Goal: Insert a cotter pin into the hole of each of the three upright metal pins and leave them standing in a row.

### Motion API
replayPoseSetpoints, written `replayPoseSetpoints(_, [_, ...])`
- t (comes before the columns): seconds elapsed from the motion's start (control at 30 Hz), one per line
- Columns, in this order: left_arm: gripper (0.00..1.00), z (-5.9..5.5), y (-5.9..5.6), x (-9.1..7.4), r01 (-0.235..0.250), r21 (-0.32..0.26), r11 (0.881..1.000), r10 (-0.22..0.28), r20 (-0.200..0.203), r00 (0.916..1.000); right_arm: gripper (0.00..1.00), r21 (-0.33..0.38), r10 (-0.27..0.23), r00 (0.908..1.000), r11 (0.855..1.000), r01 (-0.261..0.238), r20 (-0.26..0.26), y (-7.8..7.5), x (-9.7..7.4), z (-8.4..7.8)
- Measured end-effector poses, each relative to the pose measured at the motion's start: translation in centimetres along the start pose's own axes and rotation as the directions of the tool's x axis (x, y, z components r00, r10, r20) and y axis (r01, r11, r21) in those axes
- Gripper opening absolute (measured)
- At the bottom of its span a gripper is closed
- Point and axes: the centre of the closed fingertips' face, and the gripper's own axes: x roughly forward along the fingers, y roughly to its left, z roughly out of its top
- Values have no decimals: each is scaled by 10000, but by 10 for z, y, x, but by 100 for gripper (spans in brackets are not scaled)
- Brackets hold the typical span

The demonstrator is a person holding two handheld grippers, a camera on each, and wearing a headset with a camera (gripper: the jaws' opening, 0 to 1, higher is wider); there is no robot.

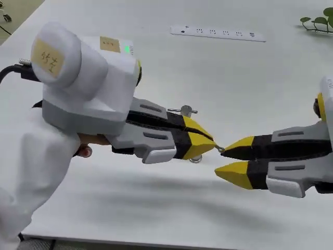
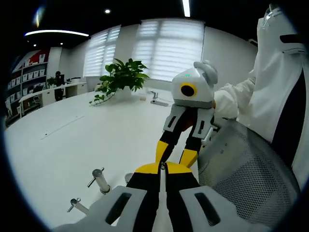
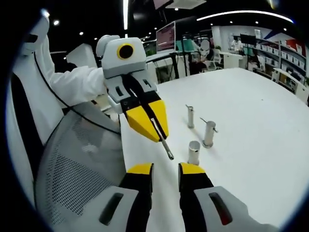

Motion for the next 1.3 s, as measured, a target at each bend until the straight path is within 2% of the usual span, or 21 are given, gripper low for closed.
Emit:
replayPoseSetpoints(0.2, [0,-1,-5,1,270,299,9992,-269,-34,9996,9,127,334,9992,9994,-337,236,6,2,5])
replayPoseSetpoints(0.33, [0,-1,-5,0,420,373,9984,-420,-21,9991,4,-184,222,9997,9996,-223,-46,5,2,3])
replayPoseSetpoints(0.43, [0,-3,-6,0,550,464,9974,-545,-119,9984,0,-223,400,9992,9989,-401,-39,7,0,4])
replayPoseSetpoints(0.8, [0,-14,-6,-3,832,586,9948,-799,-572,9952,0,-1021,907,9945,9902,-957,-516,14,-8,4])
replayPoseSetpoints(0.97, [0,-19,-10,1,1045,629,9925,-989,-856,9914,0,-1456,1349,9850,9779,-1498,-1077,18,-13,-1])
replayPoseSetpoints(1.07, [0,-20,-14,4,1096,669,9917,-1027,-980,9899,0,-1659,1361,9842,9741,-1538,-1135,18,-15,-1])
replayPoseSetpoints(1.2, [0,-17,-13,5,996,787,9919,-937,-750,9928,0,-1666,1280,9861,9754,-1445,-1058,13,-18,1])
replayPoseSetpoints(1.3, [2,-12,-7,5,710,1005,9924,-658,-542,9964,0,-1716,1140,9894,9768,-1282,-899,10,-19,3])
